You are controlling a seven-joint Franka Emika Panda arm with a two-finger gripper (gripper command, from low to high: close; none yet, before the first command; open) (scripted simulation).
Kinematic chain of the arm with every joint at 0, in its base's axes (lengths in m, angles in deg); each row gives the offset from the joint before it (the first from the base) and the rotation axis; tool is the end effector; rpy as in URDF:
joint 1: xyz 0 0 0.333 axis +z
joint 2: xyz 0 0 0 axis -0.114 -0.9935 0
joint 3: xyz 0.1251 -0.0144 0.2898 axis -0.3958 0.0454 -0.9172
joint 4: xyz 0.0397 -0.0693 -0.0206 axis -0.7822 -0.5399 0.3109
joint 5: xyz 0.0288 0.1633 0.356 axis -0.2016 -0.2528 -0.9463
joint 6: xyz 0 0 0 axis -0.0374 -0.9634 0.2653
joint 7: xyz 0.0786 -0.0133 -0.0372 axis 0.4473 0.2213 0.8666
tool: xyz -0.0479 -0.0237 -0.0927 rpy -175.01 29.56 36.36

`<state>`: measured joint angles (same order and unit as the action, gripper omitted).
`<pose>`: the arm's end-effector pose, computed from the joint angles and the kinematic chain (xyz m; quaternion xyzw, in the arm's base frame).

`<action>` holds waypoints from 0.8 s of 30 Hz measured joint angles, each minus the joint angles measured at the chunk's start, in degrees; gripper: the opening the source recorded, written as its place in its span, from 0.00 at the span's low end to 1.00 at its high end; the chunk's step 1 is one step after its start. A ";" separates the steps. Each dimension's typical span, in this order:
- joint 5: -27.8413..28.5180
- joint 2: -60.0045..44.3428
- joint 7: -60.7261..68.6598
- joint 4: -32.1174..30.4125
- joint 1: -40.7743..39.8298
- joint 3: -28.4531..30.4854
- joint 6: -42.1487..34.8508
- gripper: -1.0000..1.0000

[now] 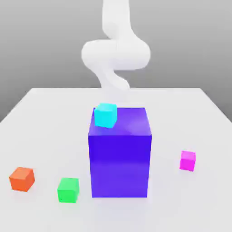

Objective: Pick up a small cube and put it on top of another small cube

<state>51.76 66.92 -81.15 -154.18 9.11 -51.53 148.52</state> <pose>0.3639 0.0182 0.6831 -0.8808 0.2957 -0.3472 0.1272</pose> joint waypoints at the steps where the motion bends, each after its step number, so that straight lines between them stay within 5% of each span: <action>1: 0.45 -1.04 2.37 -0.79 1.18 -0.03 0.76 0.50; 24: 7.05 -23.20 54.79 -17.45 25.63 2.48 16.87 0.50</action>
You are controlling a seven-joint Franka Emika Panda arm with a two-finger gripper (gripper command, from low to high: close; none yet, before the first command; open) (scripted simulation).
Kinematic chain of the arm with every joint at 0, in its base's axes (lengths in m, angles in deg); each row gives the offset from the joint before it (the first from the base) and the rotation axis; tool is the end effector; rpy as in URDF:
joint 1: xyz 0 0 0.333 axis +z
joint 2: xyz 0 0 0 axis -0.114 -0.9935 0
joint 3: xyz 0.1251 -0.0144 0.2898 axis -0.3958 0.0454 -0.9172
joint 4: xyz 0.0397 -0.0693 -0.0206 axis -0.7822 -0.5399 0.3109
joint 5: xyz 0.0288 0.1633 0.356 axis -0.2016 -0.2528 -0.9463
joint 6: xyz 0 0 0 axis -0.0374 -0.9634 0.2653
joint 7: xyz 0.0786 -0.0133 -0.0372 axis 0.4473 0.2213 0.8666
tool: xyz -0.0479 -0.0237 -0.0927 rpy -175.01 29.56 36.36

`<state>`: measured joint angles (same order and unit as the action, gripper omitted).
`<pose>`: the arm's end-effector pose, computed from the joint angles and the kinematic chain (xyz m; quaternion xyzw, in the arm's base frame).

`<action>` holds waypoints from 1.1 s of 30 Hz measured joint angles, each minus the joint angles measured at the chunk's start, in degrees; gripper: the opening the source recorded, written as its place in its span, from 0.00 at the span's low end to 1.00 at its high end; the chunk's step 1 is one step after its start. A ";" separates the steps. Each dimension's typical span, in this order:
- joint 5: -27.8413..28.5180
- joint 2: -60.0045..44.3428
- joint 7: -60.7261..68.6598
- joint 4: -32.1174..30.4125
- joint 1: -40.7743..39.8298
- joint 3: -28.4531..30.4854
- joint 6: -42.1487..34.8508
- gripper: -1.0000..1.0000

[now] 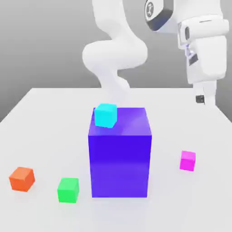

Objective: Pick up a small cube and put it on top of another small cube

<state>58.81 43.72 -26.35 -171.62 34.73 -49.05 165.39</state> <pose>0.3863 0.1918 0.3980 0.9040 0.3905 0.1732 0.0203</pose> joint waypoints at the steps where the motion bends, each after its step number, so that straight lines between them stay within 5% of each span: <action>1: 0.07 -0.95 2.44 -0.72 1.05 0.17 0.70 0.50; 20: -7.08 -18.77 54.39 -14.49 19.43 -1.27 14.48 0.50; 28: -9.19 -34.04 58.00 -12.40 19.17 -2.20 26.92 0.50; 29: -9.16 -35.38 58.06 -12.19 19.13 -2.19 28.00 0.00; 33: -9.21 -35.37 58.11 -12.19 19.14 -2.19 27.90 0.00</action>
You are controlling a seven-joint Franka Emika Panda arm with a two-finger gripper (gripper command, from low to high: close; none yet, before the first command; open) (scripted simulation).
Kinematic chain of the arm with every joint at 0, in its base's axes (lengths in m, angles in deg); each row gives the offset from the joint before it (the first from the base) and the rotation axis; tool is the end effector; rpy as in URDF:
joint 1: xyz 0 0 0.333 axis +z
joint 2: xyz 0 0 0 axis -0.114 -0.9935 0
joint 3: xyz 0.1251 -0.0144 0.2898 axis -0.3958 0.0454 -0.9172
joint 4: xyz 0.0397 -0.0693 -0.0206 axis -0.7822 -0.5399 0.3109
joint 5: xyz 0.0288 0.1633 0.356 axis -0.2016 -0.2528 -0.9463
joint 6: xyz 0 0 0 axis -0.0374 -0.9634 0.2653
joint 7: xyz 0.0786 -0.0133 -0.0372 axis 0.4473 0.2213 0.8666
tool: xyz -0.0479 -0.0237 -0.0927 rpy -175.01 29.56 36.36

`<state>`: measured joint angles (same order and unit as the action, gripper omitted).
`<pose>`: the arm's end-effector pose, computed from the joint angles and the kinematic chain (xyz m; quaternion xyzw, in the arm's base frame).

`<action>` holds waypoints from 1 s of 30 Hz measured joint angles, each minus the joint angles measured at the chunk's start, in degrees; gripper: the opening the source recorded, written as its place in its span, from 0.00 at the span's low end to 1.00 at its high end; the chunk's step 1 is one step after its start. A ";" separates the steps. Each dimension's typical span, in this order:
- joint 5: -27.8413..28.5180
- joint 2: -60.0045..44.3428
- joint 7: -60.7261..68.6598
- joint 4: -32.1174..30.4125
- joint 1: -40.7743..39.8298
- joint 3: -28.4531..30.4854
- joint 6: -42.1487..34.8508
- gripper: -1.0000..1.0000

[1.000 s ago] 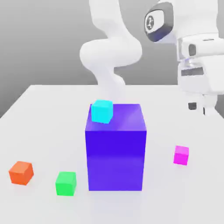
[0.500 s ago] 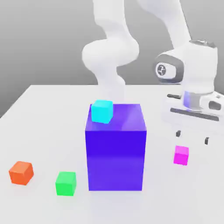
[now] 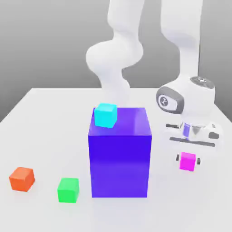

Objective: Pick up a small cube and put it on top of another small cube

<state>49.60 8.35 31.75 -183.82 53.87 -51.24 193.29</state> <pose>0.2342 0.2509 0.1279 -0.5100 -0.8602 0.0004 0.0002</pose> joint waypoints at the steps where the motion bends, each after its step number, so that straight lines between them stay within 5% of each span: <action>1: -0.02 0.00 0.03 0.00 0.00 0.00 -0.05 0.00; 10: 0.75 12.99 -0.62 -2.36 0.19 0.42 -10.60 0.00; 19: 14.98 27.60 -4.13 -0.40 -8.81 2.45 -23.25 0.00; 30: 21.58 43.50 0.67 2.48 -17.98 7.62 -35.27 0.00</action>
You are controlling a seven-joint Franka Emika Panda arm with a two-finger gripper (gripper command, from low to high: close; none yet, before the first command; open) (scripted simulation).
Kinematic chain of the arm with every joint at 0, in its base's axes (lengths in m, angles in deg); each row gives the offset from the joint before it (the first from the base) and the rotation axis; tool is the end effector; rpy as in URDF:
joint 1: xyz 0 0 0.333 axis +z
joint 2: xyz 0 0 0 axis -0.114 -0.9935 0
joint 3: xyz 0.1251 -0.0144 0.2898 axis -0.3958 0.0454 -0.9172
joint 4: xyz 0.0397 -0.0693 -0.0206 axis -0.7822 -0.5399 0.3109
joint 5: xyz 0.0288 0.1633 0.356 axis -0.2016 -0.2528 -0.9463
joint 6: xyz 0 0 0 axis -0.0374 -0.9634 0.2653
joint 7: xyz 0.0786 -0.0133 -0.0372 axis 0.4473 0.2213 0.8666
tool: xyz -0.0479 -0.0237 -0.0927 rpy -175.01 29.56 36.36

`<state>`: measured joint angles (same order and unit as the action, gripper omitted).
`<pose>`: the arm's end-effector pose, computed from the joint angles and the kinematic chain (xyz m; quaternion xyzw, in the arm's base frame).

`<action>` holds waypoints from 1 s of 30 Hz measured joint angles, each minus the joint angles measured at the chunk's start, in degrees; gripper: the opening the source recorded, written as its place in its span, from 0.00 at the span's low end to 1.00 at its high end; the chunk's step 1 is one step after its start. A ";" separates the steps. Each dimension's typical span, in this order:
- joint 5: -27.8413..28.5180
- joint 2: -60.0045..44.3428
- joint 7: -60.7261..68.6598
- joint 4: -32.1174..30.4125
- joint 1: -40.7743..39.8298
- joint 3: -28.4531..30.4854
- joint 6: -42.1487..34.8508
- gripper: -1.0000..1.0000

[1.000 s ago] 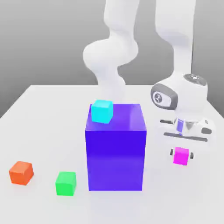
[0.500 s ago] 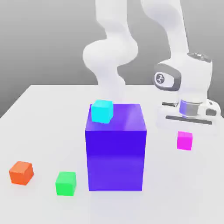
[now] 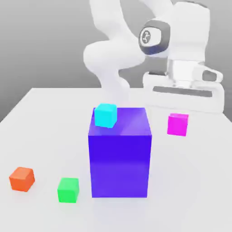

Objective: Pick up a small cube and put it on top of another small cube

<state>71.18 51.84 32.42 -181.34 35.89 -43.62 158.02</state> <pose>0.3395 0.1415 0.3617 0.5638 0.8159 0.0471 0.1193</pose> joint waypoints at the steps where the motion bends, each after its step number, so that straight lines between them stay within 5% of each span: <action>1: 0.39 1.18 0.61 0.21 -0.81 0.66 -0.82 0.00; 16: 4.13 7.38 11.03 2.42 -11.88 15.48 -5.03 0.00; 25: 2.47 -3.23 17.69 3.41 -13.45 27.42 0.33 0.00; 30: -4.28 -14.75 23.80 3.95 -10.45 33.70 5.77 0.00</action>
<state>66.90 37.09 56.22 -177.39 25.44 -9.93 163.80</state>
